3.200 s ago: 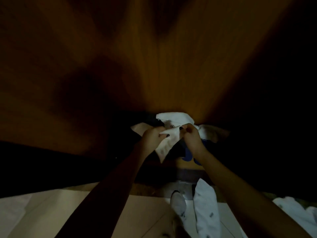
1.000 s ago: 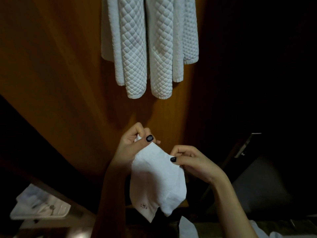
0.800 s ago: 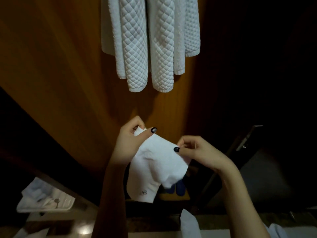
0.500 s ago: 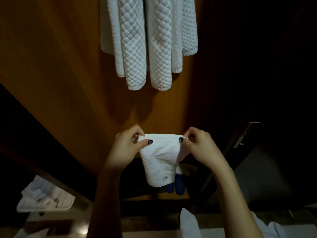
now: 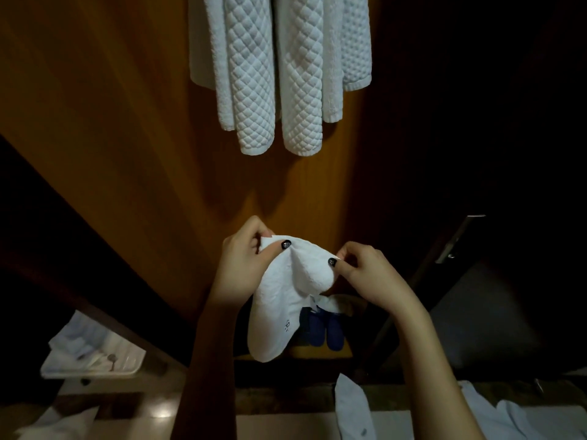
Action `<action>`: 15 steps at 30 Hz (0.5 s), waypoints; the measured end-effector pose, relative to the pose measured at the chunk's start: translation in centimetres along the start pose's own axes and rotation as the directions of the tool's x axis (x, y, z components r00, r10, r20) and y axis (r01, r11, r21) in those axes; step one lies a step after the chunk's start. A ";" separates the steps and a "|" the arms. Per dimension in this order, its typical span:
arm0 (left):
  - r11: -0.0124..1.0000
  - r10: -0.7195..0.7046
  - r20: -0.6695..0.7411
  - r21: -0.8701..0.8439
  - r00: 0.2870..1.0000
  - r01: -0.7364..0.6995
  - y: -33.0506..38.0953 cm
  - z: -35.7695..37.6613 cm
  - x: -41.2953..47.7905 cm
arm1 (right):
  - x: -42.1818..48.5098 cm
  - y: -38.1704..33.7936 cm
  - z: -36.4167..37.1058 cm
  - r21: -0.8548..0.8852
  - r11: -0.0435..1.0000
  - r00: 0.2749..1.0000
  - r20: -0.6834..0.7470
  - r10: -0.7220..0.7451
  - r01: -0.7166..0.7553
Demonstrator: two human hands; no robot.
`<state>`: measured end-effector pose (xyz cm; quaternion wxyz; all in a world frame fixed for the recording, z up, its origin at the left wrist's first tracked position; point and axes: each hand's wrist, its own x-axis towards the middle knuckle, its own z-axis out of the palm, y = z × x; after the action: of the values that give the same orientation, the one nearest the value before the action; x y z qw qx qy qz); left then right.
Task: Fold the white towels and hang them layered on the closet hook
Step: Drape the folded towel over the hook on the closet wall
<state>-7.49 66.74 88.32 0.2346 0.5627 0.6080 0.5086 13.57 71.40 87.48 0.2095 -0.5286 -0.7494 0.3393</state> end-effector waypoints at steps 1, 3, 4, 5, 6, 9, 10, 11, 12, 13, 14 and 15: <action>0.999 0.004 0.026 -0.049 1.000 -0.003 0.2 -0.1 0.0 | 0.0 0.0 0.1 0.033 0.999 1.000 -0.005 -0.007 0.007; 0.992 0.006 0.064 -0.126 0.998 0.003 0.5 -0.3 0.1 | -0.1 0.1 0.3 0.102 0.994 0.999 -0.037 -0.024 0.028; 0.988 0.003 0.074 -0.156 0.997 0.009 0.6 -0.4 0.2 | -0.1 0.0 0.4 0.132 0.991 0.997 -0.066 -0.029 0.037; 0.983 0.001 0.081 -0.186 0.997 0.014 0.7 -0.4 0.2 | -0.1 0.0 0.5 0.158 0.986 0.995 -0.096 -0.031 0.046; 0.977 0.002 0.084 -0.211 0.996 0.016 0.7 -0.5 0.2 | -0.1 -0.1 0.5 0.182 0.982 0.992 -0.120 -0.032 0.054; 0.973 0.010 0.087 -0.232 0.996 0.010 0.8 -0.8 0.3 | 0.0 -0.4 0.7 0.236 0.969 0.984 -0.176 -0.030 0.072; 0.974 0.008 0.088 -0.226 0.996 0.012 0.7 -0.9 0.3 | 0.1 -0.4 0.8 0.246 0.966 0.979 -0.202 -0.030 0.080; 0.976 0.001 0.084 -0.215 0.996 0.017 0.7 -1.1 0.3 | 0.1 -0.5 0.9 0.252 0.964 0.973 -0.230 -0.029 0.089; 0.980 -0.010 0.074 -0.199 0.997 0.024 0.5 -1.3 0.2 | 0.2 -0.5 0.9 0.254 0.962 0.966 -0.256 -0.032 0.099; 0.985 -0.022 0.059 -0.171 0.998 0.032 0.4 -1.5 0.2 | 0.2 -0.6 0.9 0.253 0.961 0.959 -0.280 -0.040 0.114; 0.993 -0.028 0.038 -0.117 0.999 0.033 0.2 -1.7 0.1 | 0.2 -0.6 0.9 0.250 0.959 0.952 -0.300 -0.056 0.135; 0.999 -0.023 0.013 -0.039 1.000 0.024 0.0 -1.8 0.1 | 0.1 -0.6 0.9 0.243 0.957 0.945 -0.318 -0.075 0.158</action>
<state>-9.08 66.19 89.04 0.2554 0.5542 0.6029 0.5140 12.56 71.17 87.33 0.4115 -0.4962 -0.6859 0.3376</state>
